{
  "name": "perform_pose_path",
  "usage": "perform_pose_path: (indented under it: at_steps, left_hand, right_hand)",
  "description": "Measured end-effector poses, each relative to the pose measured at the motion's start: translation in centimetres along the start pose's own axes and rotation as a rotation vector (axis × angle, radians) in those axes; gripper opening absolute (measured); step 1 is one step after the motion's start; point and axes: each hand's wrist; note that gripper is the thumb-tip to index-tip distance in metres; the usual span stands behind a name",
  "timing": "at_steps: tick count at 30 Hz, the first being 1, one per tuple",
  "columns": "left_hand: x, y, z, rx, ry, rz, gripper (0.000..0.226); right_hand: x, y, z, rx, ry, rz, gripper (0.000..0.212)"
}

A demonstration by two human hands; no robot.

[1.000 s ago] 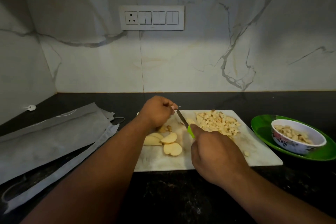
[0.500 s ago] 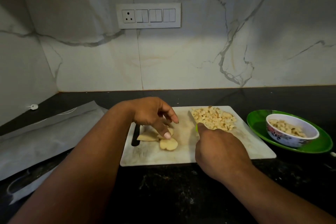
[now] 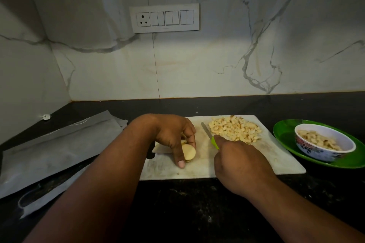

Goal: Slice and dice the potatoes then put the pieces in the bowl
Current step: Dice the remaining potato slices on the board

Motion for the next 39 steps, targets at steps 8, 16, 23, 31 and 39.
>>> perform_pose_path:
  at_steps: [8, 16, 23, 31, 39]
  left_hand:
    - [0.5, -1.3, -0.1, -0.206, 0.124, 0.08, 0.011]
    - [0.3, -1.7, -0.4, -0.358, 0.23, 0.157, 0.005]
    - [1.1, -2.5, -0.3, -0.404, 0.456, 0.137, 0.01]
    - [3.8, -2.0, 1.5, -0.375, 0.626, 0.07, 0.013]
    - [4.3, -1.0, 1.6, -0.213, 0.662, 0.003, 0.022]
  right_hand:
    - [0.1, 0.2, 0.0, 0.012, -0.011, 0.014, 0.052]
    - [0.1, 0.8, -0.1, 0.015, 0.03, 0.071, 0.045]
    - [0.0, 0.4, -0.4, 0.031, 0.052, -0.006, 0.05]
    - [-0.3, -0.2, -0.5, -0.126, -0.081, 0.075, 0.066]
    - [-0.2, -0.2, -0.5, -0.131, -0.012, 0.033, 0.071]
Point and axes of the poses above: each hand's wrist, its own x-axis towards the middle knuckle, its own z-axis out of the palm, y = z × x, and after that the axes turned 2 degrees about -z, right-handed
